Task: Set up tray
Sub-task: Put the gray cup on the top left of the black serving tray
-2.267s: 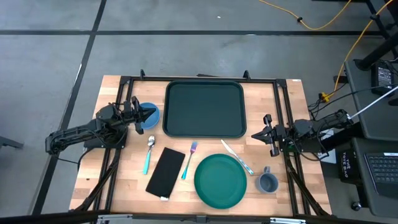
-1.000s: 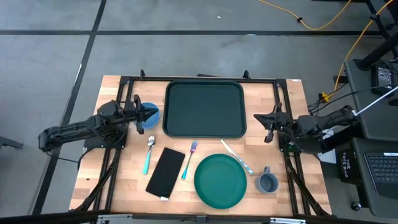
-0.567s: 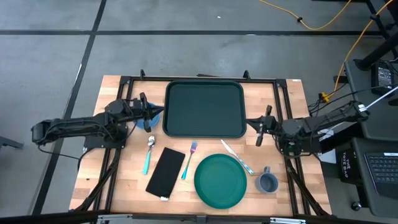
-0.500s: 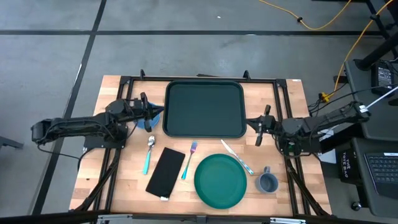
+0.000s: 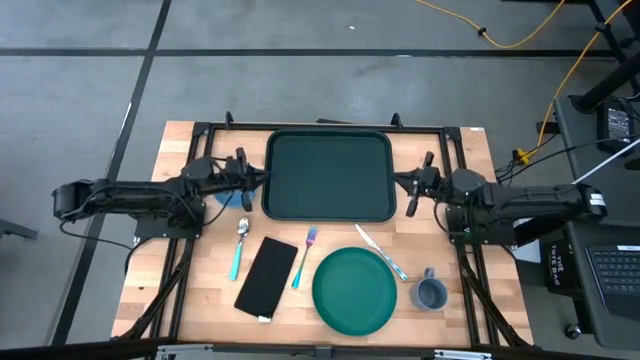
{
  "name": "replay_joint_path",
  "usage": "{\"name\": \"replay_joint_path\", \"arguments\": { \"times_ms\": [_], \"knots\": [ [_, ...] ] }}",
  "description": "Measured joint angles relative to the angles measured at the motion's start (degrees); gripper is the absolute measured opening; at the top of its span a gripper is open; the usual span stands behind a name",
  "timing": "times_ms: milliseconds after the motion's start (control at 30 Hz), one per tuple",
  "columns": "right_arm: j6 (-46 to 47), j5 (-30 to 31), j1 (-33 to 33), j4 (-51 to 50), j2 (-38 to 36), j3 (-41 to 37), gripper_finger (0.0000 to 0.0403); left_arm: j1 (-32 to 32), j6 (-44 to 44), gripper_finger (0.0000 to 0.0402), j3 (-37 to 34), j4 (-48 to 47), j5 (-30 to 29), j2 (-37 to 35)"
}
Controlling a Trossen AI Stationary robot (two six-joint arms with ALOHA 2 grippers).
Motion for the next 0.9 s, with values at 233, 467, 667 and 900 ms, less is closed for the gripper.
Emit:
{"name": "replay_joint_path", "arguments": {
  "times_ms": [233,467,667,900],
  "knots": [
    [-0.8,-8.2,-6.9,-0.4,6.3,4.0,0.0012,0.0,4.7,0.0002,7.3,-1.2,-0.1,12.9],
    [0.2,-12.2,-8.3,-2.7,14.1,8.2,0.0012,0.0,9.8,0.0003,12.2,-1.2,0.0,20.0],
    [6.4,-11.8,-8.3,-15.9,18.5,15.6,0.0012,0.0,10.0,0.0004,12.5,-1.2,0.6,20.5],
    [13.2,-8.9,-6.4,-29.5,21.7,24.0,0.0012,0.0,10.0,0.0004,12.5,-0.8,-0.4,19.8]
  ]
}}
